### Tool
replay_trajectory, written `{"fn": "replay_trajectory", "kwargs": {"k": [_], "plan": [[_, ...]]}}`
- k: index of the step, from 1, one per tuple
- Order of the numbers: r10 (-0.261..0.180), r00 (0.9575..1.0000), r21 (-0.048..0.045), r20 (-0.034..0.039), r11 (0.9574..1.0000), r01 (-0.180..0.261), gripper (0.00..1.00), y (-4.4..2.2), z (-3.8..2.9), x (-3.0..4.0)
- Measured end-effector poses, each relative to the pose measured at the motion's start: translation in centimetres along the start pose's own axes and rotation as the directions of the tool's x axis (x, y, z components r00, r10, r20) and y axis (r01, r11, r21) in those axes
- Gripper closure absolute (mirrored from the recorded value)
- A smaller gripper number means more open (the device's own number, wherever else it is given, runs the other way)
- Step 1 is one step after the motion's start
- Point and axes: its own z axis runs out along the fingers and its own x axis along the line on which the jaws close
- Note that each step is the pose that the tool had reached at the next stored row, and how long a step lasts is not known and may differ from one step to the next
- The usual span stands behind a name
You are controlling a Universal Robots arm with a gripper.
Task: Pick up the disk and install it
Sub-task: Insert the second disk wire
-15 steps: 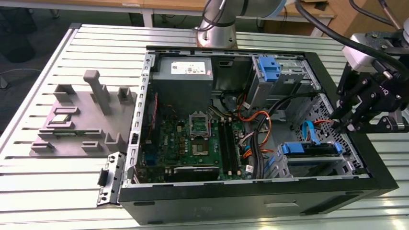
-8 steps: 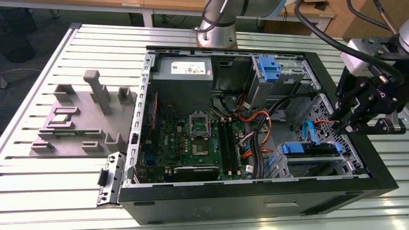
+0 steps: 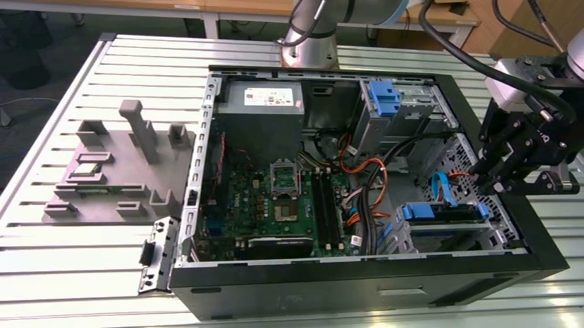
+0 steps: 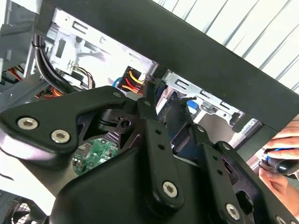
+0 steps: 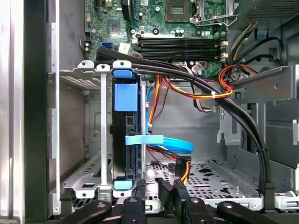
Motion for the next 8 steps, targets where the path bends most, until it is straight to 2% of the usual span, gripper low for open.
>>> {"fn": "replay_trajectory", "kwargs": {"k": [4,8], "plan": [[0.0,1.0,0.0001,-0.0072,1.0,0.0,0.63,0.12,0.1,0.27],[0.0,0.9999,0.0001,-0.0101,1.0,0.0,0.63,0.65,0.51,0.34]]}}
